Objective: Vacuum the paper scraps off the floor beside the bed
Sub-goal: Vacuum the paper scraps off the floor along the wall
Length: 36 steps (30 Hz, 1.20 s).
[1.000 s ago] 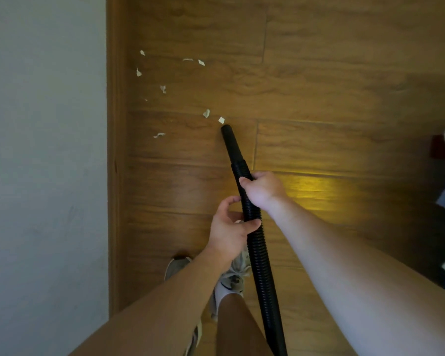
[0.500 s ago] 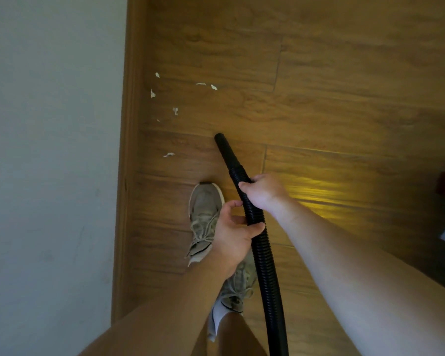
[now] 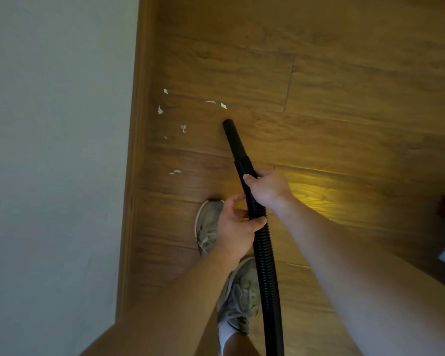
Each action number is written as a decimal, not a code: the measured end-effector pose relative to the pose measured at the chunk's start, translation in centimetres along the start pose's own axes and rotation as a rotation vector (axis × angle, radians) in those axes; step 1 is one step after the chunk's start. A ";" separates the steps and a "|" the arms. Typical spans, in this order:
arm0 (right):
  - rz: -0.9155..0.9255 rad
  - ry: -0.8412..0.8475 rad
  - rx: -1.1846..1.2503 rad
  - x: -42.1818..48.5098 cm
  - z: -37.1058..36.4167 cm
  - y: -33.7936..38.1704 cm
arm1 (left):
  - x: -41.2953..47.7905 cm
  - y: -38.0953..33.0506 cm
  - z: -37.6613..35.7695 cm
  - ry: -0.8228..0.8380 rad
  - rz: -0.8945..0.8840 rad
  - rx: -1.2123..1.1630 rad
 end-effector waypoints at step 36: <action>0.288 0.146 -0.238 4.7 -3.3 12.7 | 4.9 -8.1 2.5 -0.163 0.016 -0.221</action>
Point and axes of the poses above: each hand's wrist, its own x-axis towards the middle knuckle, its own z-axis out of the back of the hand, y = z × x, the point moved 4 cm from there along x, towards the middle knuckle, and after that the axes turned 12 degrees about -y, right-handed, at the moved point
